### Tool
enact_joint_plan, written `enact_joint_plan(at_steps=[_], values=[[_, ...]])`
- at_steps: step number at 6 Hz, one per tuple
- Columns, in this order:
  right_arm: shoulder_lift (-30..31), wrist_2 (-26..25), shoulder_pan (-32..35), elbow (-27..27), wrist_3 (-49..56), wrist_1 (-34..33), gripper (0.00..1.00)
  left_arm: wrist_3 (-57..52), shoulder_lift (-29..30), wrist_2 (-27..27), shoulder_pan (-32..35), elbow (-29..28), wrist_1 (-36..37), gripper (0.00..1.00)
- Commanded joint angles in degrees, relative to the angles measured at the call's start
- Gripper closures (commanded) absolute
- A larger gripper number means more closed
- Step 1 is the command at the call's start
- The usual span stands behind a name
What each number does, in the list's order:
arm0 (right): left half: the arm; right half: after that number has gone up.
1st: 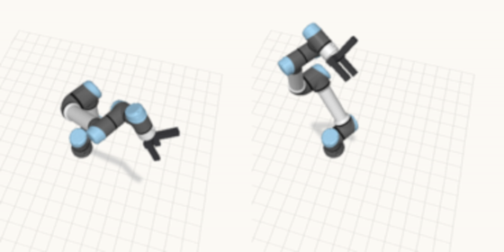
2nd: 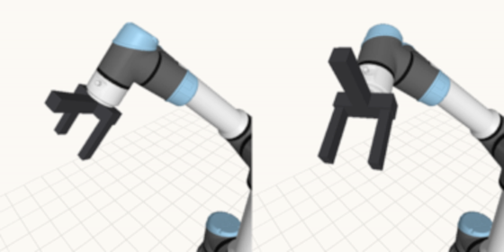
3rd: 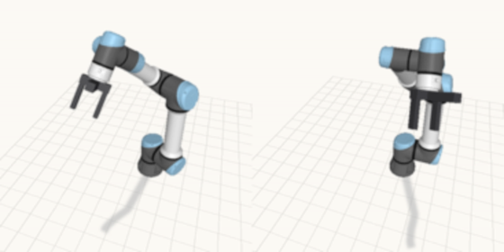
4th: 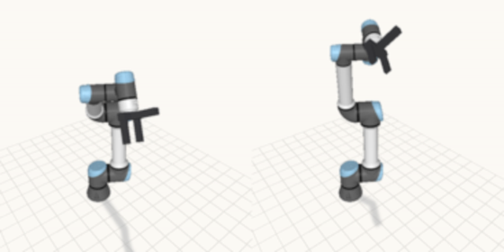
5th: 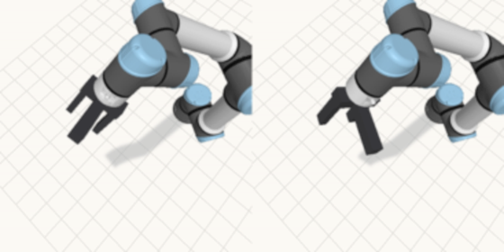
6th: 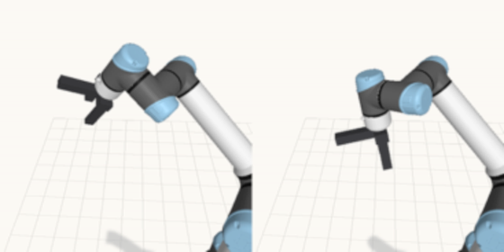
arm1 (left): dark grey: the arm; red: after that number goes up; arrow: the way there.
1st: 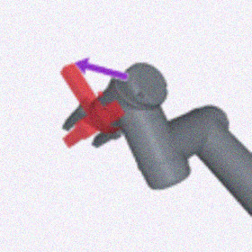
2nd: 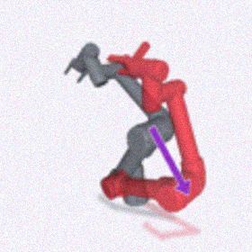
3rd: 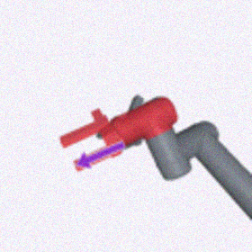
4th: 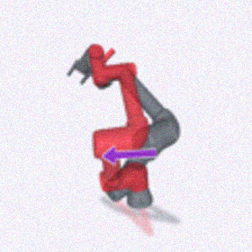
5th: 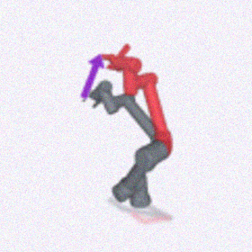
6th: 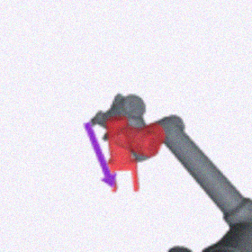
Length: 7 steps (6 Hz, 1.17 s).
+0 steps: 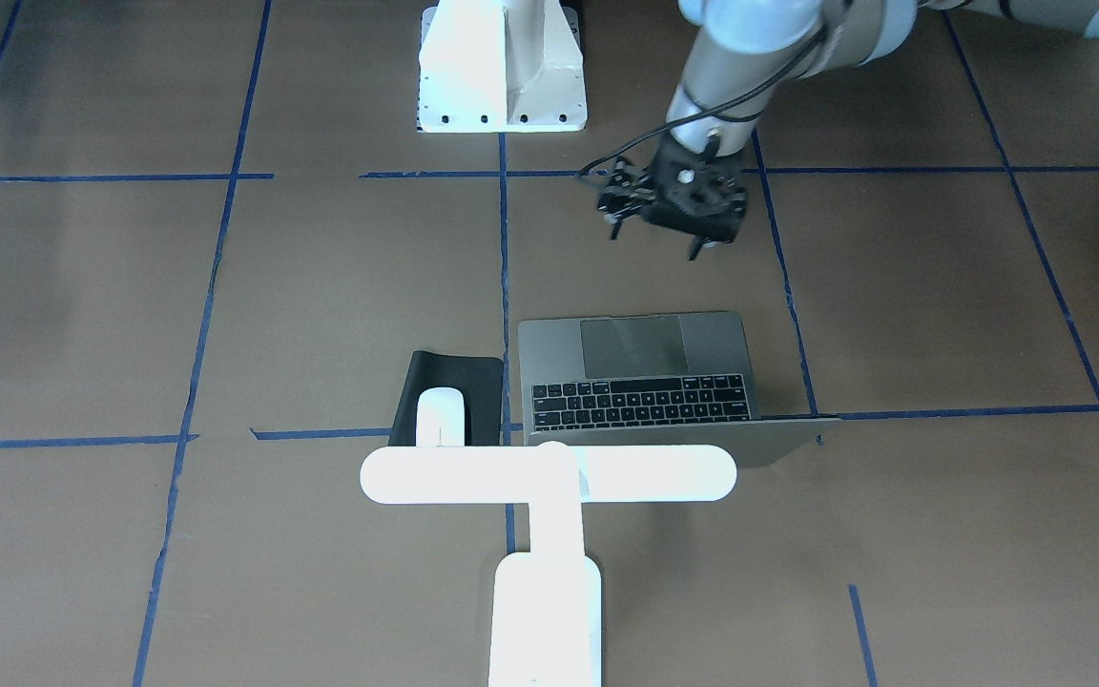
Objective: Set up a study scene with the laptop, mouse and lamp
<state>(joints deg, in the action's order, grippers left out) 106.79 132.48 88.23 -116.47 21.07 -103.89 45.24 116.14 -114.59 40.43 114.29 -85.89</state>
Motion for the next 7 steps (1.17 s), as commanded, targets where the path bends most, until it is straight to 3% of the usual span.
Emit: enact_joint_plan(at_steps=[1,3,5,7], values=[[0.26,-0.03,1.50,1.15,0.11,0.00,0.00,-19.47,-11.23,-5.77,11.00,4.53,2.57,0.00],[0.79,-0.12,2.56,1.34,-0.06,0.00,0.00,-38.91,-22.31,-10.29,23.40,3.84,2.66,0.00],[0.79,0.06,2.56,1.69,-0.07,0.00,0.00,-46.27,-31.28,-14.42,32.74,2.26,2.58,0.00],[0.79,0.15,2.56,2.13,-0.06,0.00,0.00,-55.83,-35.87,-18.90,42.75,-2.73,2.49,0.00]])
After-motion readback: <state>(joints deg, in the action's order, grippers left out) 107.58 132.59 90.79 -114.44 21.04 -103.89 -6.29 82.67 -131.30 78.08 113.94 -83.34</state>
